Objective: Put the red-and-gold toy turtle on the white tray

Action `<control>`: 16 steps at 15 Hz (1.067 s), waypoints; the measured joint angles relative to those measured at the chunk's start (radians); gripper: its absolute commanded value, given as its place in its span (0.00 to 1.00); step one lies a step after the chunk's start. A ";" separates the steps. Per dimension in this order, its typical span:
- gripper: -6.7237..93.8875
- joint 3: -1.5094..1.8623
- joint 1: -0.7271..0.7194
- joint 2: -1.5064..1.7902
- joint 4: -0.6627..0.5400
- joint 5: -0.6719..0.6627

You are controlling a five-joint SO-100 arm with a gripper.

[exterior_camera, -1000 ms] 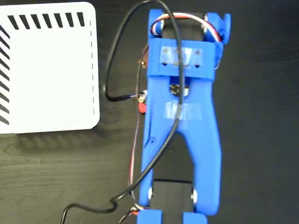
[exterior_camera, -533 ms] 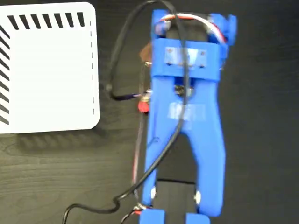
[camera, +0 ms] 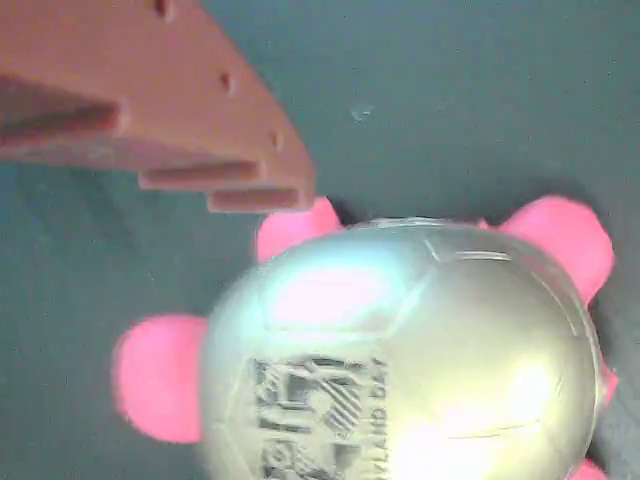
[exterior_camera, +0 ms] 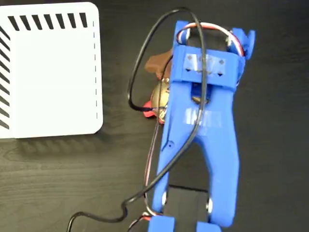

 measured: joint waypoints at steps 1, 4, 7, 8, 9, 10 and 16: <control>0.80 0.025 0.000 0.000 -0.026 0.000; 0.80 0.100 0.005 0.000 -0.081 -0.018; 0.80 0.153 0.012 0.000 -0.152 -0.043; 0.80 0.169 0.021 0.000 -0.176 -0.051; 0.80 0.178 0.023 0.000 -0.199 -0.060; 0.80 0.178 0.018 0.000 -0.215 -0.069; 0.79 0.276 0.034 -0.014 -0.354 -0.072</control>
